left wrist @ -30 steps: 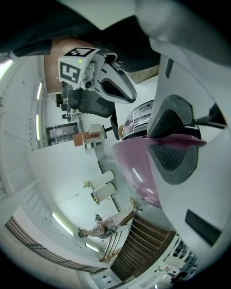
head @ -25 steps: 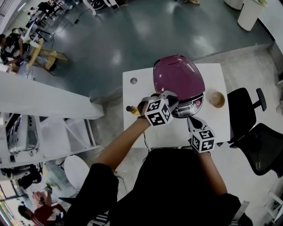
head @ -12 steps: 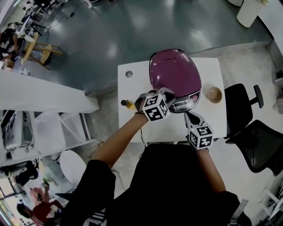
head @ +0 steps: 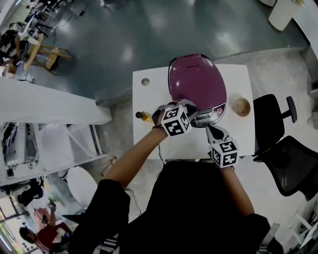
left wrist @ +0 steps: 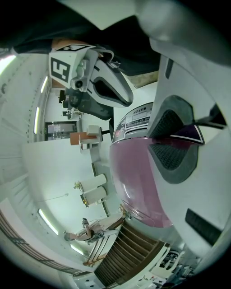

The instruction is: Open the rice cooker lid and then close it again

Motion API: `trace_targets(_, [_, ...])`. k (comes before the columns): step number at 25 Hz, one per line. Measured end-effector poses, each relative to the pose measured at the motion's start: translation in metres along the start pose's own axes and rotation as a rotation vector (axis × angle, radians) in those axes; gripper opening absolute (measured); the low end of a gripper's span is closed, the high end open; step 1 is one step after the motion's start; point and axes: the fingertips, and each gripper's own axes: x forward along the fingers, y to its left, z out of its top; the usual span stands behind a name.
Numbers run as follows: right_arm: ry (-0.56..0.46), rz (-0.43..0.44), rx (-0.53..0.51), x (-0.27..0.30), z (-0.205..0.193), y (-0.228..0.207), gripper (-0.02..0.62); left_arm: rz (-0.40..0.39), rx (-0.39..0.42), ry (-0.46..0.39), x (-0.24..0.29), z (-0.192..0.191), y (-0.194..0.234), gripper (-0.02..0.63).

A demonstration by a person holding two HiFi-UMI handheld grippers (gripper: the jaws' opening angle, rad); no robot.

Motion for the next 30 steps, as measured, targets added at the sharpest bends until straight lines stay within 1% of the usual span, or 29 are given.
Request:
trace_targets(7, [0.005,0.005,-0.002,0.005,0.006,-0.006,0.0,-0.047,-0.043,0.002,-0.001,-0.002,0.003,0.028])
trace_targets(13, [0.007,0.003,-0.002,0.009,0.011,-0.016,0.0,-0.095,-0.054,0.009,0.002,-0.002,0.004,0.008])
trace_targets(20, [0.002,-0.014,-0.003,0.016,0.028,-0.038,0.0,-0.133,-0.075,0.024,0.001,0.0,0.005,0.005])
trace_targets(26, [0.007,-0.024,-0.034,0.032,0.05,-0.056,0.0,-0.14,-0.096,0.021,0.0,0.001,0.003,0.004])
trace_targets(30, [0.031,-0.003,-0.063,0.039,0.055,-0.059,0.0,-0.164,-0.107,0.027,0.0,0.0,0.003,0.003])
